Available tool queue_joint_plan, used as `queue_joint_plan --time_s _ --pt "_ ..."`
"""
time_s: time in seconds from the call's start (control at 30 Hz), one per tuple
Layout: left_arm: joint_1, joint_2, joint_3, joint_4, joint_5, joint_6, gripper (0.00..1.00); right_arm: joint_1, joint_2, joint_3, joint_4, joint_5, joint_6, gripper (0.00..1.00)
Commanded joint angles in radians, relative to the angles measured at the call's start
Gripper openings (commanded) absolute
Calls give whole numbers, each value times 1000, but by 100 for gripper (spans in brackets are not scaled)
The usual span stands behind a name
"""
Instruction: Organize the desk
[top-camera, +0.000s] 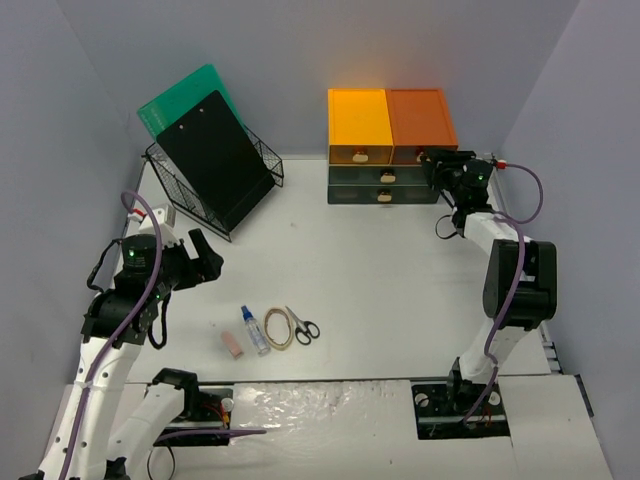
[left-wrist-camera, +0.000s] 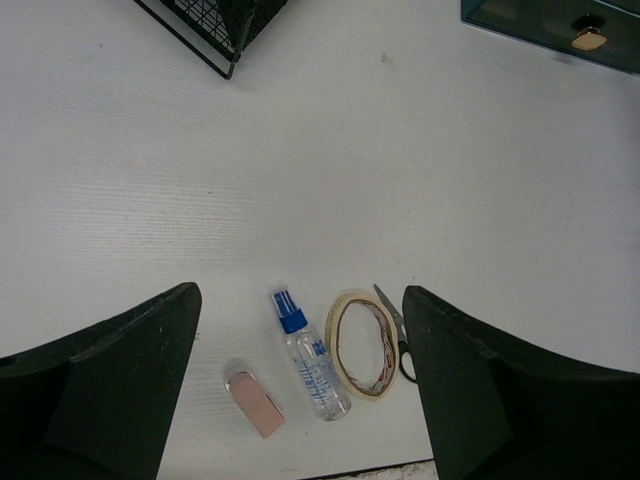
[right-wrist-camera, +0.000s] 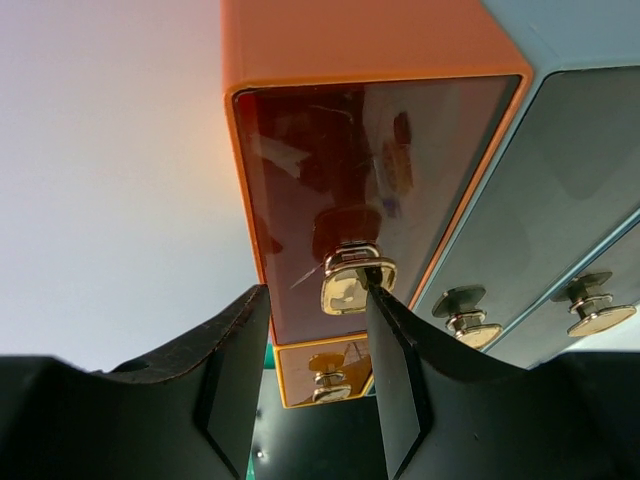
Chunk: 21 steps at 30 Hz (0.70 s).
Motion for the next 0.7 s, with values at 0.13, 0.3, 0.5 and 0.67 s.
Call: queue_joint_plan --time_s 0.13,0.3,0.5,0.67 --pt "-5 1 57 33 -5 -5 79 -7 14 9 118 -25 11 41" --pt "-5 7 59 38 -5 -7 79 -8 37 20 132 -29 14 41" --pt "-5 11 60 40 -7 -5 79 -10 33 18 123 -36 12 43" --pt "-5 13 53 46 -4 -5 79 -14 38 17 111 -35 6 44"
